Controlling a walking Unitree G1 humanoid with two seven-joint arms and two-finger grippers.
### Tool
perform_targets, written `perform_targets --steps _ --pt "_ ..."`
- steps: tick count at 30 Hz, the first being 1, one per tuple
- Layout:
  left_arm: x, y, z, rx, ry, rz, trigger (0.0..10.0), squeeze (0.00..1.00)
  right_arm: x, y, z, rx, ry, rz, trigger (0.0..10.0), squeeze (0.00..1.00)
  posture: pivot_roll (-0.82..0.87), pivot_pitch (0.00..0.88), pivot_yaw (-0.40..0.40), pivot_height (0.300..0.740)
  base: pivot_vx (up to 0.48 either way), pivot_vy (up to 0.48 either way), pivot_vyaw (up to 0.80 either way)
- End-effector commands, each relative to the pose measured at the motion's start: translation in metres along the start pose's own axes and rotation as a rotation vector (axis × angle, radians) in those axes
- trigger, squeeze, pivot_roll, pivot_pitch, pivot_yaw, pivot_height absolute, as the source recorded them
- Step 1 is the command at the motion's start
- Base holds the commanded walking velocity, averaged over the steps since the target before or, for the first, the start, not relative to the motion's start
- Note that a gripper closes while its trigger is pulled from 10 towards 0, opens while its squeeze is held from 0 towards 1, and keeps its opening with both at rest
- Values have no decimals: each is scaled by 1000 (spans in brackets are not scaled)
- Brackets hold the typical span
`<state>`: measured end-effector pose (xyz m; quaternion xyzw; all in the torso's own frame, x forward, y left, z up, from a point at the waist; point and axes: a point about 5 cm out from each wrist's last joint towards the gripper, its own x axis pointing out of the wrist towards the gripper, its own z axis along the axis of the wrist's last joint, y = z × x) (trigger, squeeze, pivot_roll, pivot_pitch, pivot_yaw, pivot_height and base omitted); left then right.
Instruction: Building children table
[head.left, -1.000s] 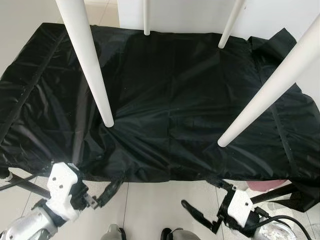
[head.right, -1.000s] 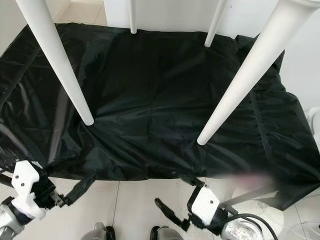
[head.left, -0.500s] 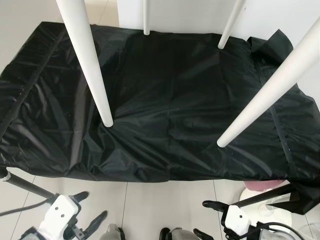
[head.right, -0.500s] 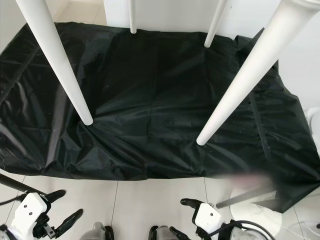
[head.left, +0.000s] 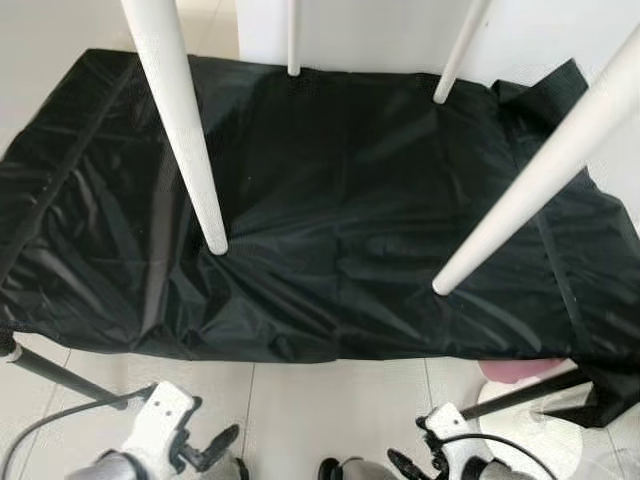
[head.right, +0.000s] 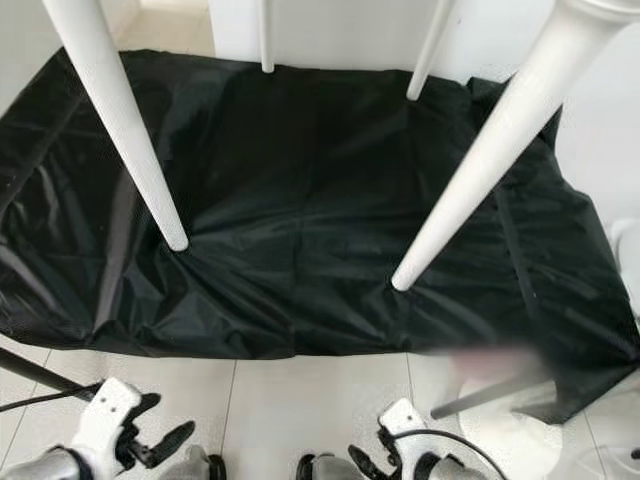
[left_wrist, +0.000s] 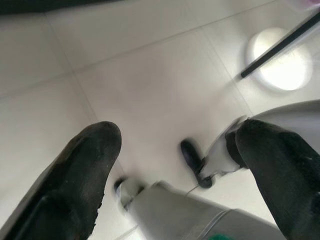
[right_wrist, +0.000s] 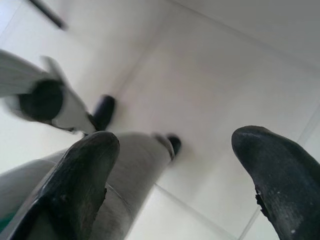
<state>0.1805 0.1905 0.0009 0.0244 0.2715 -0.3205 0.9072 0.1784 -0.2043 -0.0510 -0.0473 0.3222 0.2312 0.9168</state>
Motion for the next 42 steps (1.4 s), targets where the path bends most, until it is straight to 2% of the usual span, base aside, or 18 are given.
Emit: perform_targets --steps 1,3,5,6,7,12,14,18,20,22,26,27,29,32,34,42 --pt "8 -8 -28 -36 110 -92 10000 0 -3 0 -19 157 68 -70 10000 0 39 158 -43 740 0 0 0" --pt "13 -7 -30 -47 121 -79 10000 0 -1 0 -21 173 79 -78 10000 0 39 156 -40 740 0 0 0" --pt "24 -11 -34 -40 143 -75 10000 0 1 0 -26 243 97 -124 10000 0 39 156 -40 740 0 0 0" --pt "24 -11 -34 -40 143 -75 10000 0 1 0 -26 243 97 -124 10000 0 39 156 -40 740 0 0 0" --pt "34 -10 -38 -65 190 -26 10000 0 4 1 -29 272 119 -178 10000 0 35 140 -39 740 0 0 0" --pt "44 -6 -44 -107 253 51 10000 0 7 4 -31 259 153 -223 10000 0 37 133 -37 740 0 0 0" --pt "50 -2 -50 -135 284 115 10000 0 9 3 -33 258 184 -281 10000 0 26 121 -34 740 0 0 0" --pt "53 -2 -53 -120 307 145 10000 0 10 3 -35 265 206 -312 10000 0 24 117 -34 740 0 0 0" --pt "53 -6 -63 -52 379 176 10000 0 14 13 -38 275 244 -292 10000 0 26 107 -33 740 0 0 0" --pt "51 -14 -76 -18 469 209 10000 0 16 21 -42 271 280 -282 10000 0 30 104 -33 740 0 0 0" --pt "50 -25 -86 24 538 188 10000 0 16 23 -45 238 319 -316 10000 0 32 101 -37 740 0 0 0" --pt "50 -26 -87 28 543 185 10000 0 16 23 -45 234 322 -320 10000 0 32 101 -37 740 0 0 0" --pt "52 -27 -86 -21 527 195 10000 0 18 29 -46 199 341 -311 10000 0 30 99 -34 740 0 0 0" --pt "53 -26 -85 -28 523 200 10000 0 19 31 -46 186 348 -309 10000 0 30 99 -34 740 0 0 0" --pt "54 -26 -84 16 529 183 10000 0 22 35 -44 155 354 -298 10000 0 36 96 -38 740 0 0 0" --pt "56 -33 -85 80 541 131 10000 0 25 38 -42 95 365 -275 10000 0 42 90 -48 740 0 0 0"
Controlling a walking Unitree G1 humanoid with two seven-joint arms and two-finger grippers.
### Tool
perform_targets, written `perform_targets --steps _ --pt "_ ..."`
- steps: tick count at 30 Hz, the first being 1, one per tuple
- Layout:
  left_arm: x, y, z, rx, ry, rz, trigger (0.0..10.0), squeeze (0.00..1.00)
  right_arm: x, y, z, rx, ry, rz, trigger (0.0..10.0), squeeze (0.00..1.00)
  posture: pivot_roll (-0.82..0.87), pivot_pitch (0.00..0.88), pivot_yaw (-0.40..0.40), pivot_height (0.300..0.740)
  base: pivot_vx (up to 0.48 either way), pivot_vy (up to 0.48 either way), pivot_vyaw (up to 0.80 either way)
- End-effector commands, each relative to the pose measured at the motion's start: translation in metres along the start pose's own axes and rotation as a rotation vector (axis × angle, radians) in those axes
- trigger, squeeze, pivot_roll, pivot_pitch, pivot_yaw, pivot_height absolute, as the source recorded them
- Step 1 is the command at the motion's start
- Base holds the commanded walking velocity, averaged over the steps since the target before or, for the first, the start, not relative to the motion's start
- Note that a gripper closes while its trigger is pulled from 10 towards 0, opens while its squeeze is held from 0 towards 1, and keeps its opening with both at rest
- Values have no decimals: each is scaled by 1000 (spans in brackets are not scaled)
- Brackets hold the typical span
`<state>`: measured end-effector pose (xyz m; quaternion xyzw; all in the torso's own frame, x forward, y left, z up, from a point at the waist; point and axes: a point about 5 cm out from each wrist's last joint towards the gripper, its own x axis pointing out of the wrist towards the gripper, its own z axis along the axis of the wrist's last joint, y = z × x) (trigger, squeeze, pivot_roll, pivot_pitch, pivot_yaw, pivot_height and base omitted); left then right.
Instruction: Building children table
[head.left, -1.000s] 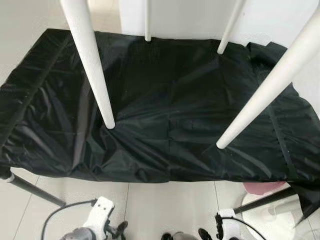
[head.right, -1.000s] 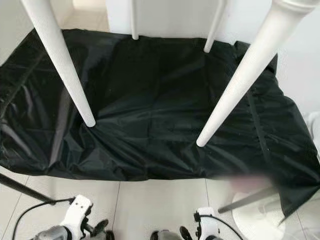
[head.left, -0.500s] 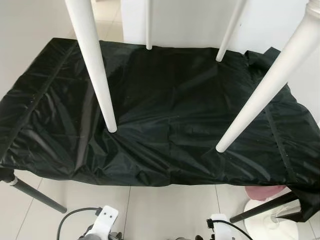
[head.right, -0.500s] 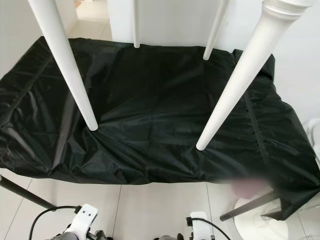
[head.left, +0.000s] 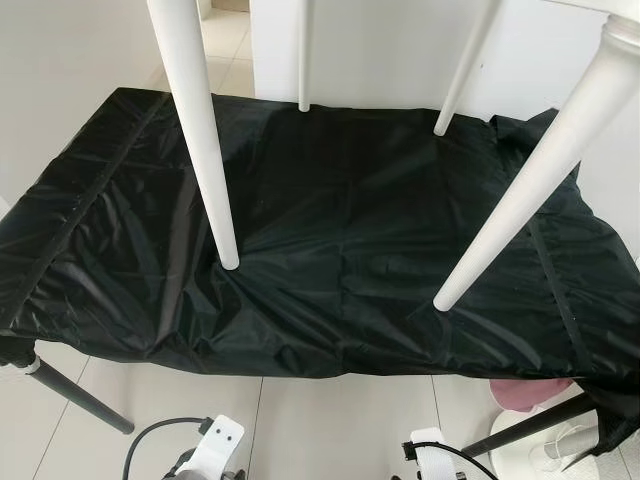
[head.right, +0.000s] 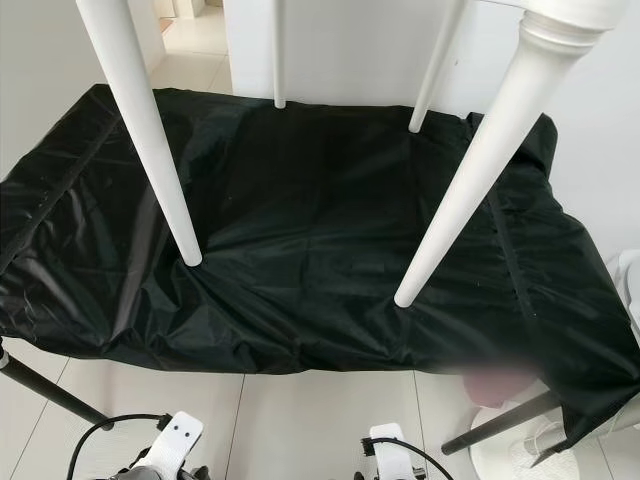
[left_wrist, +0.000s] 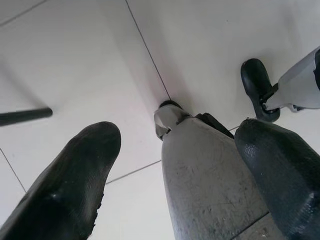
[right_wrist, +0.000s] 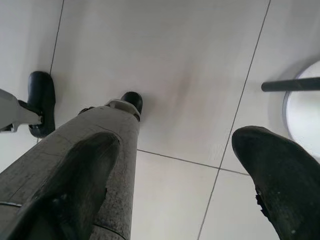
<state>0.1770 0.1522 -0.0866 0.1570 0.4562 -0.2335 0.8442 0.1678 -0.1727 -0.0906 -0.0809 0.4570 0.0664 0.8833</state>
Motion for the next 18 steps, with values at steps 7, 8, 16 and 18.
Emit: perform_targets --steps 7,8,16,18 --pt "-1 -13 -19 1 72 -47 10000 0 -2 5 -14 -24 58 15 10000 0 23 71 -38 740 0 0 0" --pt "-1 -13 -18 -1 70 -46 10000 0 -2 5 -14 -24 58 15 10000 0 23 71 -38 740 0 0 0" --pt "-1 -16 -21 59 102 -63 10000 0 -3 3 -16 -14 54 0 10000 0 -16 73 -23 740 0 0 0" --pt "-1 -16 -22 56 112 -59 10000 0 -4 3 -17 -13 56 -3 10000 0 -16 71 -28 740 0 0 0"
